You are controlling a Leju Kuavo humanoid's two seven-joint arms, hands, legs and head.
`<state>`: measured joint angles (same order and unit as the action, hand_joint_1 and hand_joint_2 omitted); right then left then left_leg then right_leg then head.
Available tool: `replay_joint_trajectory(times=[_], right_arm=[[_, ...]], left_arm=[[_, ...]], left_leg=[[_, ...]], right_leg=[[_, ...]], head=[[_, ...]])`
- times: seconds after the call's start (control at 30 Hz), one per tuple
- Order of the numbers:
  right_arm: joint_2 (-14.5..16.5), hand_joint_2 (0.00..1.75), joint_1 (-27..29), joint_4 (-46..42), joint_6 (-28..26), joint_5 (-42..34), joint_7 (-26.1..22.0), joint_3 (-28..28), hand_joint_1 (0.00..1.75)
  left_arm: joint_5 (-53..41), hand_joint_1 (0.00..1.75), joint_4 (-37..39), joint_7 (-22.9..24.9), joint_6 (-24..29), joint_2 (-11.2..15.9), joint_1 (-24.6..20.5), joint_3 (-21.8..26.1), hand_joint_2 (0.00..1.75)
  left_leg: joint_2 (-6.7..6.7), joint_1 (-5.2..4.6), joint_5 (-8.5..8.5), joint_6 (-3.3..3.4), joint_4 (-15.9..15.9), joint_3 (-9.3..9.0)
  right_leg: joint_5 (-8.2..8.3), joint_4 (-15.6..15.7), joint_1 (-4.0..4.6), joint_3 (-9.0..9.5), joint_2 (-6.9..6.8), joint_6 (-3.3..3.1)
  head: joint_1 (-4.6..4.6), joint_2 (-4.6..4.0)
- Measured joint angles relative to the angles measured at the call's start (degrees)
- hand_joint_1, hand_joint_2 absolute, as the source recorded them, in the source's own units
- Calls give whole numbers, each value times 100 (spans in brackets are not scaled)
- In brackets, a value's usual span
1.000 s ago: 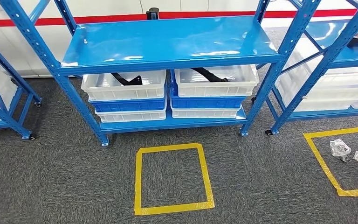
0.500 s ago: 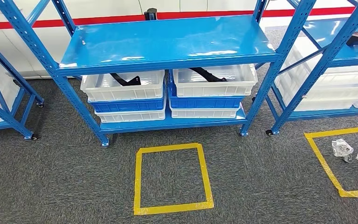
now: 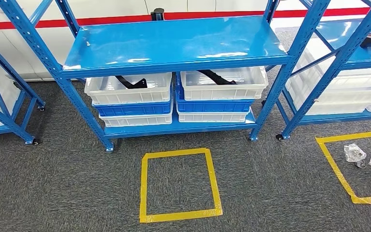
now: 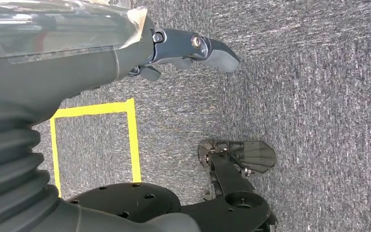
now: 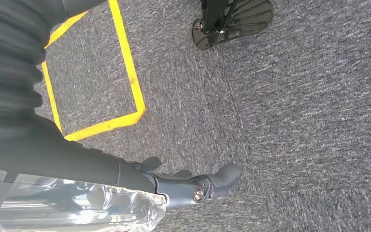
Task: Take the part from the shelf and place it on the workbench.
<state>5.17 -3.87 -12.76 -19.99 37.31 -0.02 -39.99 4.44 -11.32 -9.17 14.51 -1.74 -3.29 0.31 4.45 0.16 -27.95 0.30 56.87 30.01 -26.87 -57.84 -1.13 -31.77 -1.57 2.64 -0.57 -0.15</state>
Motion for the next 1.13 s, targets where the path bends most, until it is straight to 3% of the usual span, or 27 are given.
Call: replay_joint_trajectory(times=[0.37,0.53,0.77,0.8,0.9,0.93,1.13], right_arm=[[-54,175,186,-104,156,-411,93,530,0],[-210,175,589,-388,842,-1655,84,1777,0],[-319,175,863,-586,1341,-2552,62,2665,0],[-334,131,902,-615,1411,-2680,56,2790,0],[-376,0,999,-690,1599,-3020,39,3128,0],[-389,0,1027,-714,1665,-3139,33,3231,0],[-438,0,1144,-806,1960,-3674,15,3631,0]], left_arm=[[-37,0,-144,147,-192,3,168,30,175],[-181,0,-484,431,-659,48,543,30,175],[-292,0,-730,628,-992,104,804,30,175],[-308,0,-763,656,-1039,113,840,30,175],[-347,0,-850,732,-1164,134,931,30,44],[-361,0,-879,758,-1209,142,959,29,0],[-431,0,-985,880,-1408,176,1073,29,0]], left_leg=[[0,0,-5,7,0,1],[0,1,-10,7,0,2],[-1,0,-11,7,0,2],[-1,0,-11,7,0,2],[0,0,-12,7,0,2],[-1,0,-12,7,0,2],[-1,0,-13,7,0,2]], right_leg=[[-1,0,-2,-2,0,1],[-2,1,-2,-3,0,1],[-2,1,-2,-2,0,1],[-2,1,-2,-2,0,1],[-2,1,-2,-3,0,1],[-3,1,-2,-3,0,1],[-3,2,-2,-3,0,1]], head=[[-2,0],[-1,0],[0,0],[-1,0],[-1,0],[-1,0],[-1,0]])
